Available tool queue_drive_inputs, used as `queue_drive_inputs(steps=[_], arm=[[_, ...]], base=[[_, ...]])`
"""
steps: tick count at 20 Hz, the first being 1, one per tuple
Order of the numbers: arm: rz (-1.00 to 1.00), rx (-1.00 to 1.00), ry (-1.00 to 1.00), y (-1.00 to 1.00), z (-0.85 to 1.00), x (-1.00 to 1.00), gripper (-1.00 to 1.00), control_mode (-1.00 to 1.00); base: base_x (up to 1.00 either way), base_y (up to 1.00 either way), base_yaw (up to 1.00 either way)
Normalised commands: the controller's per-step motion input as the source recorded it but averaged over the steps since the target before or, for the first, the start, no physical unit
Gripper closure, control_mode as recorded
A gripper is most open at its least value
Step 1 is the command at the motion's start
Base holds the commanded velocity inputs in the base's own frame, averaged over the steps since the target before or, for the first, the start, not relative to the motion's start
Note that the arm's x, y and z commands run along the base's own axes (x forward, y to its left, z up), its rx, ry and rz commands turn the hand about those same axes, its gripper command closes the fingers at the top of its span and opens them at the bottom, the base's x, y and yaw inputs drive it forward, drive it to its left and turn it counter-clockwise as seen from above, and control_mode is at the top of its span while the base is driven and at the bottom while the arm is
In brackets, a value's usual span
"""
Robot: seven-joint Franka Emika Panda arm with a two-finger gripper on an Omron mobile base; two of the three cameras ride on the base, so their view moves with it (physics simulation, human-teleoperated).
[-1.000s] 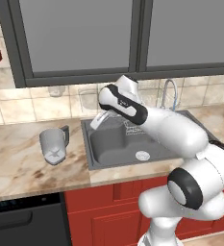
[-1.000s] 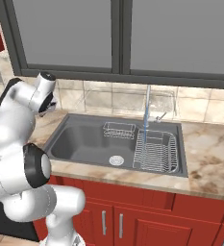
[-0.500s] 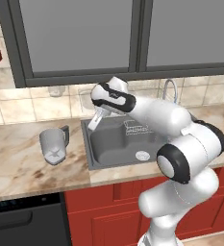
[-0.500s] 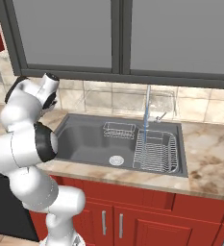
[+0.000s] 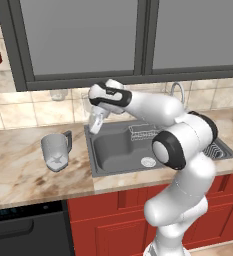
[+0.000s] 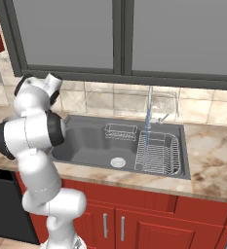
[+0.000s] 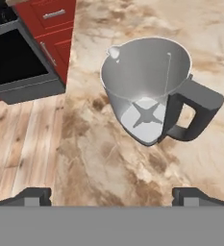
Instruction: Turn on the sink faucet and place the jug under the water for a few seconds to fill it up.
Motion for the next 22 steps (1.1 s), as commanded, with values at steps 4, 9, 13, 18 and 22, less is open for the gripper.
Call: queue_drive_inputs(steps=[4, 9, 13, 18, 22], arm=[[0.24, 0.14, -0.01, 0.11, -0.17, 0.09, -1.0, -1.0], [0.21, 0.22, -0.03, 0.11, -0.11, 0.21, -1.0, -1.0], [0.2, 0.19, 0.0, 0.16, -0.11, 0.31, -1.0, -1.0], [0.19, 0.11, 0.0, 0.19, -0.04, 0.32, -1.0, -1.0], [0.11, 0.0, 0.0, 0.24, 0.0, 0.17, -1.0, -1.0]], base=[[0.0, 0.0, 0.0], [0.0, 0.0, 0.0], [0.0, 0.0, 0.0], [0.0, 0.0, 0.0], [0.0, 0.0, 0.0]])
